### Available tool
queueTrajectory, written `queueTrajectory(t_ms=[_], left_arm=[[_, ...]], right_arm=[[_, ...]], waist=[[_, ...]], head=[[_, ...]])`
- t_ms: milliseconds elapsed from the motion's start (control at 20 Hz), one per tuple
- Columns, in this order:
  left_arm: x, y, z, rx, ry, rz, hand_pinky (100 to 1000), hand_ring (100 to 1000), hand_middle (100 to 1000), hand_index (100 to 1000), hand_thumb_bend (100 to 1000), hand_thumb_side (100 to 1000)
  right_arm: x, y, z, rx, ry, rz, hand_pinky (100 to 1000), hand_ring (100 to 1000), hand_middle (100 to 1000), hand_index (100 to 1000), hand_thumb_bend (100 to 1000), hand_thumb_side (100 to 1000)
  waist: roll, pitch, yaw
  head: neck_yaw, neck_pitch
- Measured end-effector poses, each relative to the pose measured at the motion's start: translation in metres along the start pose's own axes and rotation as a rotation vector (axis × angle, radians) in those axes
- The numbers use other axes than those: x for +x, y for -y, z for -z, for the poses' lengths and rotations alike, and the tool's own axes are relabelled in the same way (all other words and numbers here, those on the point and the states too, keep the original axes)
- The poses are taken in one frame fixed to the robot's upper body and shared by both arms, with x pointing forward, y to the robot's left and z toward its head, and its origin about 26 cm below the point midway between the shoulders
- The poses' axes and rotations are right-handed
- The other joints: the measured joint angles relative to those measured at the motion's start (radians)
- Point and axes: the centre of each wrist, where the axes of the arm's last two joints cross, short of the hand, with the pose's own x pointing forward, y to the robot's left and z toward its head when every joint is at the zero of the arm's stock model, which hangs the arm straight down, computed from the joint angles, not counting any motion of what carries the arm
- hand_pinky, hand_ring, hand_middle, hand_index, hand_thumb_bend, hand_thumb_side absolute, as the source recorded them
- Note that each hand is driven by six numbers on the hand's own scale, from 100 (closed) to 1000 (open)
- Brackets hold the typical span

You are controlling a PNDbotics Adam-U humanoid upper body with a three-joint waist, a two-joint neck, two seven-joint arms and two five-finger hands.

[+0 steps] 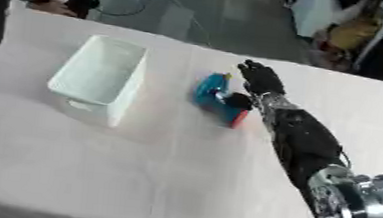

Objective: Pick up objects on the table and place them in the box.

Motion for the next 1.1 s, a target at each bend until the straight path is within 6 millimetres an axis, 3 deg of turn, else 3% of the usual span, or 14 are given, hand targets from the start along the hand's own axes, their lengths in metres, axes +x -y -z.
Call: queueTrajectory(t_ms=[650, 1100], left_arm=[[0.000, 0.002, 0.005, 0.002, 0.017, -0.013, 808, 695, 863, 872, 371, 1000], [0.001, 0.004, 0.011, 0.003, 0.034, -0.029, 807, 697, 862, 871, 371, 1000]], right_arm=[[0.006, 0.000, 0.000, 0.060, 0.023, -0.004, 964, 1000, 1000, 1000, 671, 1000], [0.009, 0.013, 0.004, 0.026, 0.035, -0.011, 963, 1000, 1000, 1000, 658, 1000]], waist=[[-0.001, 0.006, 0.018], [-0.007, 0.011, 0.030]], head=[[-0.003, 0.000], [-0.008, -0.001]])
